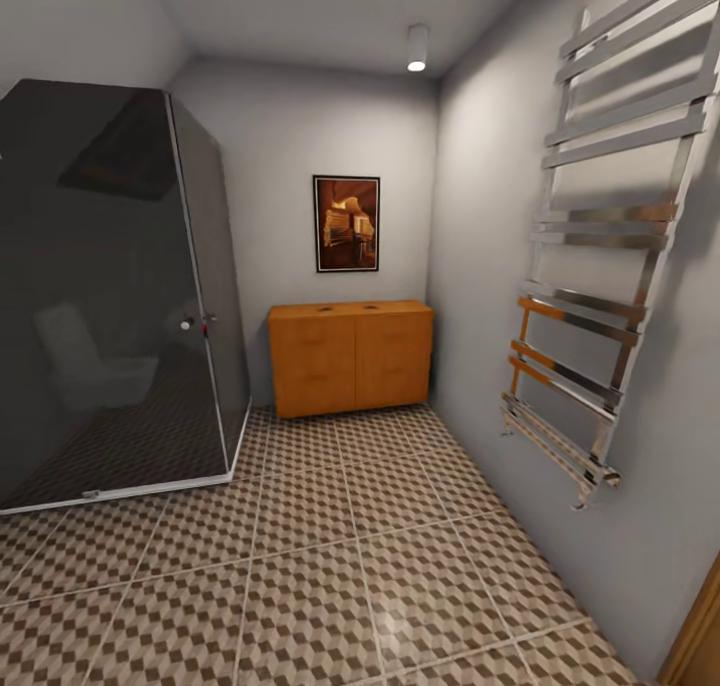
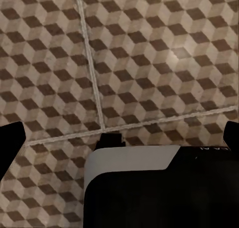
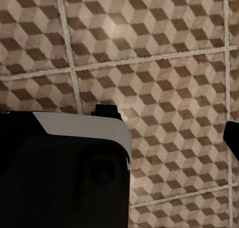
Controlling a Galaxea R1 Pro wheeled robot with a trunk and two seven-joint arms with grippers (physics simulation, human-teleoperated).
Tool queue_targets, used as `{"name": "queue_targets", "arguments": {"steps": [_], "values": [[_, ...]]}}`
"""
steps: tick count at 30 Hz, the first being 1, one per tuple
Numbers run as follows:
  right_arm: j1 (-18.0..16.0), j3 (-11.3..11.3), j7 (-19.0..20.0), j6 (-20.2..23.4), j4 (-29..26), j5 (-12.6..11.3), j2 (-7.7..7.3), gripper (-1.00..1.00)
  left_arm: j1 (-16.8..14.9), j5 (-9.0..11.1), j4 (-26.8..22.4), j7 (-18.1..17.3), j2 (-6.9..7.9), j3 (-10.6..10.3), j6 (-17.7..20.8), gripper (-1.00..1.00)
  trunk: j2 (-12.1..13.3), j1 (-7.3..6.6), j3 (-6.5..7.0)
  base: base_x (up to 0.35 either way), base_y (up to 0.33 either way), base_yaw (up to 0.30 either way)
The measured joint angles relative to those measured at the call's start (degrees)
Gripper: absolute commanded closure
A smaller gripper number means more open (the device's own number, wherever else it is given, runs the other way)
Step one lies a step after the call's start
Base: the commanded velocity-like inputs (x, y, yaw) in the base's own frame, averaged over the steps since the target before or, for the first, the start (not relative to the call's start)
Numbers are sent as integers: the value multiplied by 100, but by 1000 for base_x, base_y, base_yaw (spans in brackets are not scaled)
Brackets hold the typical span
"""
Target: Take the four mousetraps from the cabinet in the bathroom and place them on the bathroom floor. Make sure all four end up on the same floor surface, and ensure that at least two of them are either under or directly next to the same bathroom sink.
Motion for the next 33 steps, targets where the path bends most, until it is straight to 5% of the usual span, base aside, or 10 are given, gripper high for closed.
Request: {"name": "queue_targets", "arguments": {"steps": [33], "values": [[0,0,0,0,0,0,-6,-100,0,7,0,5,7,6,21,-100,0,0,0,322,0,0]]}}
